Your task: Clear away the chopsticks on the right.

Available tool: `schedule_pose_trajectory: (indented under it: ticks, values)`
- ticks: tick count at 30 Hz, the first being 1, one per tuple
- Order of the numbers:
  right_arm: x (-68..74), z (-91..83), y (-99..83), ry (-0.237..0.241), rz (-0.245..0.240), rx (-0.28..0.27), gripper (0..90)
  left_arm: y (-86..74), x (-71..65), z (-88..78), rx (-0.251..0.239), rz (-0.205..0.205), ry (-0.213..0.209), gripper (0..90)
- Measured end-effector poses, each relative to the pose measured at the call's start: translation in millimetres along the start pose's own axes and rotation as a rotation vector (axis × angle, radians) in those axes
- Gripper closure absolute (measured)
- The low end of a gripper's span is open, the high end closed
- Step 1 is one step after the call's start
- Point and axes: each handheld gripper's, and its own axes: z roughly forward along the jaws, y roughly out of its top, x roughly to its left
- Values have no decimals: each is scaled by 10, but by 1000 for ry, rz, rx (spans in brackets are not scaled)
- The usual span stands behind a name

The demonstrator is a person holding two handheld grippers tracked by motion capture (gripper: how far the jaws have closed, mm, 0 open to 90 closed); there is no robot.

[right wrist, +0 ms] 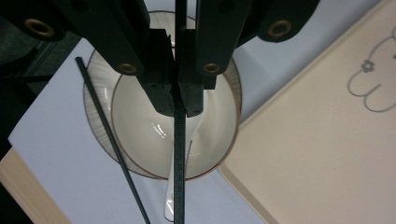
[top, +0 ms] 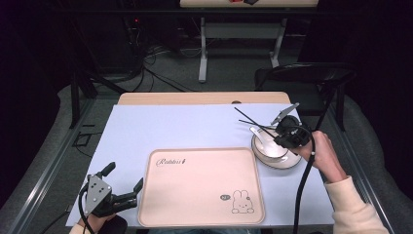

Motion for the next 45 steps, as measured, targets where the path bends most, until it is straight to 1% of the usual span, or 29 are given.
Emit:
schedule_pose_trajectory:
  ticks: [1, 4, 7, 9, 10, 11, 13, 15, 17, 19, 21, 22, 23, 25, 27, 28, 30, 31, 33, 35, 36, 39, 40, 41, 43, 44, 45]
  values:
    - [54, -7, -22, 4, 25, -5, 857, -1, -1, 2, 0, -1, 0, 23]
    - [165, -6, -68, 12, 58, -11, 857, 0, -2, 1, 1, 0, 1, 23]
    - [271, 7, -98, 19, 70, 1, 857, 0, -2, -2, -1, 2, 0, 24]
    - [335, 12, -123, 17, 87, -10, 857, 1, -3, 0, 0, 2, 1, 23]
    - [380, 25, -137, 18, 93, -6, 856, 0, -5, -1, -1, 2, 0, 24]
    - [404, 36, -146, 22, 91, -1, 857, 0, -4, -3, -1, 6, 0, 24]
    - [449, 62, -168, 32, 106, -3, 857, -1, -3, -4, -3, 2, 0, 24]
    - [496, 101, -185, 46, 110, 7, 857, -2, -5, -7, -4, 5, -1, 24]
    - [527, 120, -203, 54, 132, 4, 857, -2, -4, -11, -7, 9, 3, 24]
    - [575, 146, -221, 72, 147, 8, 856, -2, -4, -9, -6, 9, 2, 24]
    - [637, 179, -238, 70, 160, 14, 856, -1, -7, -8, -4, 11, 0, 24]
    - [675, 203, -251, 78, 174, 15, 856, -1, -8, -9, -5, 11, 0, 24]
    - [698, 221, -261, 81, 178, 17, 856, -1, -6, -11, -6, 12, 2, 24]
    - [788, 266, -285, 93, 208, 22, 856, -3, -5, -15, -9, 9, 5, 24]
    - [853, 292, -298, 101, 212, 38, 856, -3, -6, -13, -8, 9, 5, 24]
    - [885, 300, -307, 104, 223, 38, 856, -3, -7, -13, -8, 10, 3, 24]
    - [915, 315, -311, 104, 240, 51, 856, -1, -7, -12, -6, 13, 2, 24]
    - [924, 325, -319, 112, 260, 50, 856, -2, -7, -12, -7, 13, 2, 24]
    - [943, 344, -328, 117, 275, 59, 856, -2, -6, -14, -8, 10, 3, 24]
    - [975, 377, -338, 112, 281, 71, 855, -3, -5, -13, -8, 10, 4, 24]
    - [992, 397, -341, 118, 292, 76, 855, -2, -7, -13, -7, 12, 3, 24]
    - [1050, 470, -342, 126, 300, 106, 855, -2, -7, -12, -8, 11, 3, 24]
    - [1061, 495, -340, 137, 297, 112, 856, -2, -6, -12, -7, 11, 4, 24]
    - [1072, 525, -336, 147, 310, 118, 856, -2, -6, -12, -7, 11, 4, 24]
    - [1080, 568, -331, 148, 312, 129, 856, -2, -5, -11, -6, 13, 2, 24]
    - [1093, 595, -328, 150, 328, 139, 855, -2, -6, -12, -6, 13, 2, 24]
    - [1096, 623, -329, 158, 326, 140, 855, -2, -6, -12, -7, 12, 2, 24]
